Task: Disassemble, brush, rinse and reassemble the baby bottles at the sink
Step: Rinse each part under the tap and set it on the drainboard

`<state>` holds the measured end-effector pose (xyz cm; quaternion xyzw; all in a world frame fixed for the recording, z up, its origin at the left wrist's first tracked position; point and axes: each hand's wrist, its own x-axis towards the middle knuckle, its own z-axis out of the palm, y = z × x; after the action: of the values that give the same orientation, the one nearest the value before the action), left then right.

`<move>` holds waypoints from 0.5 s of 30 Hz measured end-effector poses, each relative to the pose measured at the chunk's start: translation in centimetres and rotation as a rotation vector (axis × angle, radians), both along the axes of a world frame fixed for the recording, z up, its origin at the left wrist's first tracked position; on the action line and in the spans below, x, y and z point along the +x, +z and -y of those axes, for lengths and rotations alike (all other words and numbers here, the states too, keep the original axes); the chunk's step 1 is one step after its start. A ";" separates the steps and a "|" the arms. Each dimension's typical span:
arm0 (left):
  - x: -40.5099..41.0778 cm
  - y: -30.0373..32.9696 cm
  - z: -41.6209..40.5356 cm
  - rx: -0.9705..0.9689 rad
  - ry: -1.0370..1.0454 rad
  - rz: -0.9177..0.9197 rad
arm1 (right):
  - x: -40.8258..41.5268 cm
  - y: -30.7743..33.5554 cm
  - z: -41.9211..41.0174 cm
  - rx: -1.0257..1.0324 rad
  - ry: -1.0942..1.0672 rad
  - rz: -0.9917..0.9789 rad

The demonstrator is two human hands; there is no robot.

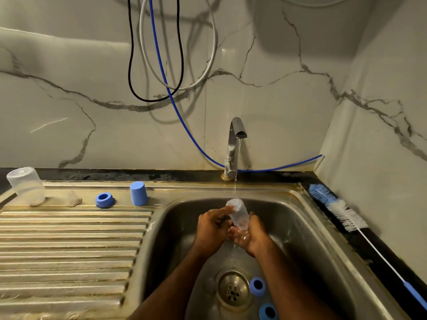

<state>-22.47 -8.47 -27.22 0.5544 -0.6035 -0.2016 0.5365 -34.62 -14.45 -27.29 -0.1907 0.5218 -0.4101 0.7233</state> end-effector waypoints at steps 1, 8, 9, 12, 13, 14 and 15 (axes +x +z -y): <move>0.0 0.0 0.1 -0.015 0.012 -0.021 | 0.0 0.0 0.0 0.003 0.017 -0.004; 1.0 0.0 0.2 0.000 0.066 -0.194 | 0.2 0.0 -0.1 -0.058 0.092 -0.052; 1.0 -0.1 0.3 0.016 0.078 -0.210 | 0.3 0.1 -0.2 -0.066 0.086 -0.053; 1.1 -0.6 0.5 0.056 0.087 -0.211 | 0.4 0.6 -0.4 -0.112 0.076 -0.064; 1.2 -0.9 0.6 0.070 0.088 -0.204 | 0.4 0.7 -0.4 -0.135 0.073 -0.070; 1.3 -1.2 0.7 0.091 0.086 -0.212 | 0.4 0.7 -0.4 -0.160 0.069 -0.069; 1.3 -1.4 0.6 0.118 0.080 -0.236 | 0.4 0.8 -0.3 -0.188 0.065 -0.065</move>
<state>-21.21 -9.11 -28.62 0.5810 -0.5006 -0.2793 0.5778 -34.26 -14.14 -26.48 -0.2875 0.4979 -0.4271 0.6978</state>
